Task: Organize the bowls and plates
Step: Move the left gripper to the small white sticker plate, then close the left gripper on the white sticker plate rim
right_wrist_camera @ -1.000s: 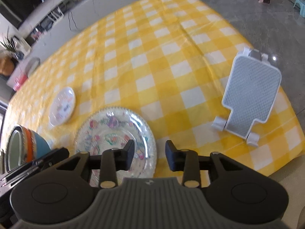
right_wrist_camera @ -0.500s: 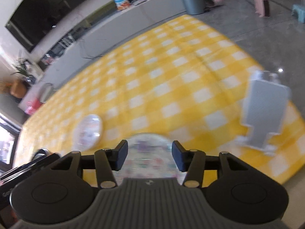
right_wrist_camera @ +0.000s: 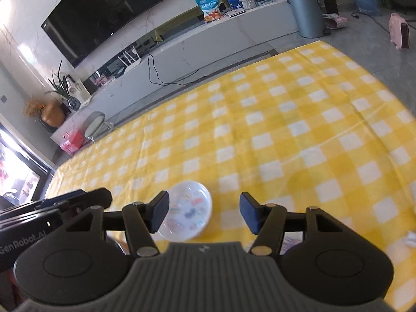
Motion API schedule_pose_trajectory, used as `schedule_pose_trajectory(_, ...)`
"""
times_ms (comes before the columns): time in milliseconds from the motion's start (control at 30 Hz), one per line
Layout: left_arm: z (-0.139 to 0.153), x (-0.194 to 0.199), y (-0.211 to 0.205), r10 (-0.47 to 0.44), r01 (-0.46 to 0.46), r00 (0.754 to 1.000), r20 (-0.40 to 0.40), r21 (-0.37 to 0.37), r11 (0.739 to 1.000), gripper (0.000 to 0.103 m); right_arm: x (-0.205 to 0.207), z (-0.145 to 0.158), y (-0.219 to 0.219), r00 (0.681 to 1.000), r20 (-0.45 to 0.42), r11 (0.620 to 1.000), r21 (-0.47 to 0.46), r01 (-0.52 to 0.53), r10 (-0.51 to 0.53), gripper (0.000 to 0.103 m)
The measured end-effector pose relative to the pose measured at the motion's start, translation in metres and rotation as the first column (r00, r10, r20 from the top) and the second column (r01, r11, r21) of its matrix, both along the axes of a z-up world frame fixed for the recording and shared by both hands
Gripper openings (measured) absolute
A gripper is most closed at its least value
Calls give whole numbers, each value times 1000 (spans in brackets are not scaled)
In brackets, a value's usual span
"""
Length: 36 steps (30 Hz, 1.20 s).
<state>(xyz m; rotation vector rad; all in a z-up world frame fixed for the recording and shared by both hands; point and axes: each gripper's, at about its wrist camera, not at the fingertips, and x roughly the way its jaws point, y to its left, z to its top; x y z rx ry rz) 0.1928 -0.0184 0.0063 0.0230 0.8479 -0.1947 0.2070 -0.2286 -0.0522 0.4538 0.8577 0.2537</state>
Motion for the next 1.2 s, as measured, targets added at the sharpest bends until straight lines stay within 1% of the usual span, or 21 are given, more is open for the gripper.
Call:
schedule_pose_trajectory(100,-9,13,5,-34,36,998,-44,37,999,52,11,-10,6,1000,1,1000,3,22,-22,60)
schedule_pose_trajectory(200,-15,26,9,-73,78,995,-75,73,994,52,17,-21,7,1000,1,998,49,30,-30,60)
schedule_pose_trajectory(333,-23,42,16,-116,127,985,-128,80,989,52,25,-33,4,999,-11,996,79,36,-36,59)
schedule_pose_trajectory(500,-36,63,23,-136,153,972,-192,73,986,52,34,-40,6,999,-15,995,91,37,-36,58)
schedule_pose_trajectory(533,-40,68,23,-141,160,968,-209,74,984,52,36,-42,7,999,-19,995,93,31,-29,55)
schedule_pose_trajectory(600,-49,77,23,-144,169,959,-243,86,982,52,39,-48,11,999,-32,996,86,14,-11,53)
schedule_pose_trajectory(667,-61,88,23,-146,179,949,-280,95,979,52,43,-55,15,998,-55,998,64,0,3,44)
schedule_pose_trajectory(700,-66,93,23,-150,186,942,-300,96,978,52,44,-59,16,998,-70,998,57,-4,8,42)
schedule_pose_trajectory(733,-72,98,24,-151,190,935,-320,95,977,51,45,-63,16,996,-86,998,55,-5,10,37)
schedule_pose_trajectory(767,-76,102,24,-154,195,929,-335,93,976,50,46,-66,16,995,-98,998,57,-5,11,34)
schedule_pose_trajectory(833,-85,109,23,-165,213,917,-362,94,973,45,48,-72,16,993,-121,998,58,-5,12,34)
schedule_pose_trajectory(867,-88,112,22,-167,219,913,-373,102,970,44,49,-74,15,992,-128,998,56,-5,12,31)
schedule_pose_trajectory(933,-96,116,19,-184,252,897,-402,123,960,37,50,-78,16,990,-141,999,53,-7,15,26)
schedule_pose_trajectory(1033,-102,118,15,-208,281,884,-420,120,952,35,51,-80,18,989,-146,998,54,-11,18,25)
schedule_pose_trajectory(1133,-105,117,13,-219,289,877,-427,105,952,29,51,-80,19,990,-139,999,50,-15,22,24)
schedule_pose_trajectory(1200,-107,118,11,-220,291,874,-434,103,951,26,51,-81,21,989,-143,998,49,-27,33,19)
